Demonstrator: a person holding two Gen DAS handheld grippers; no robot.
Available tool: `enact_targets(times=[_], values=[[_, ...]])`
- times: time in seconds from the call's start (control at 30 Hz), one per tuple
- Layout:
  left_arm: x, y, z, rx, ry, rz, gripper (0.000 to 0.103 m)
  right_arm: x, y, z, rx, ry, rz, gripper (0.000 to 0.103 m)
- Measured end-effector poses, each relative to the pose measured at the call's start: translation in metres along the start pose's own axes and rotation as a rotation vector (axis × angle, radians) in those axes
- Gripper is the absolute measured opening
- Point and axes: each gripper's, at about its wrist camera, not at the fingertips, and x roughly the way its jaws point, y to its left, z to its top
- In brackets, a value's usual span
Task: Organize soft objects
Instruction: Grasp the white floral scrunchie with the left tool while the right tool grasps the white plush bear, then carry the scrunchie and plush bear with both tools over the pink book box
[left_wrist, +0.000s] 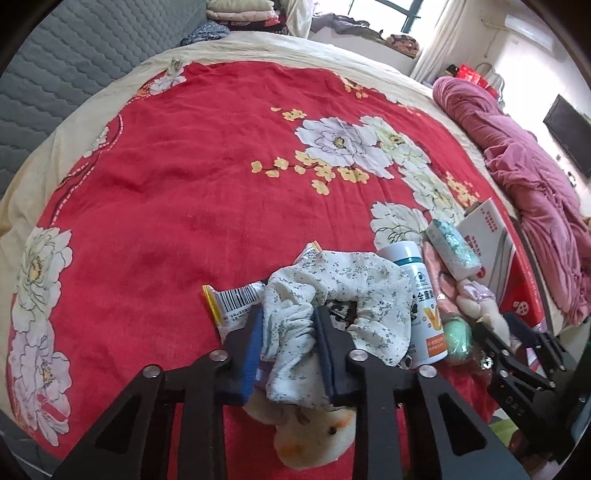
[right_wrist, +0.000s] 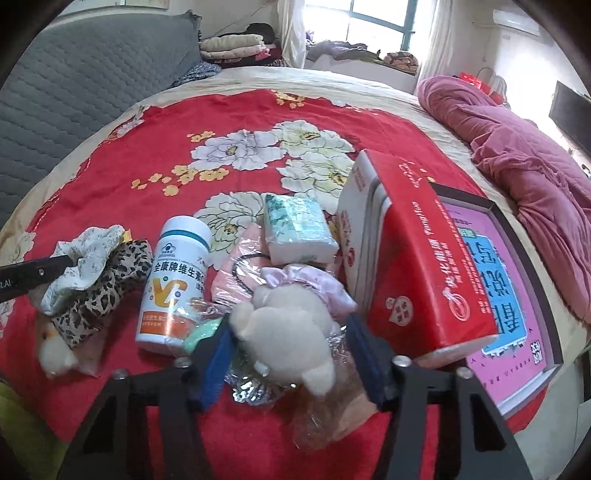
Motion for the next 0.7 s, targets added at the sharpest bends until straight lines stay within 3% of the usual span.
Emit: enact_targets(times=[0.03,0.17,0.33,0.7], values=[[-0.001,0.001,0.001,-0.006,-0.004,-0.012,0.025,0.001,0.001,0.000,-0.007,0.004,0.010,0.044],[-0.003,0.006,0.002,-0.029,-0.019,-0.065,0.017,-0.005,0.001,-0.001,-0.007,-0.021,0.025,0.043],[-0.017,0.008,0.005,-0.041,-0.054,-0.101,0.016,-0.031,-0.010,0.004,0.054,-0.084,0.116,0.042],[-0.063,-0.028,0.013,0.040,-0.147,-0.131,0.016,-0.076,-0.026,0.017,0.106,-0.189,0.164,0.042]])
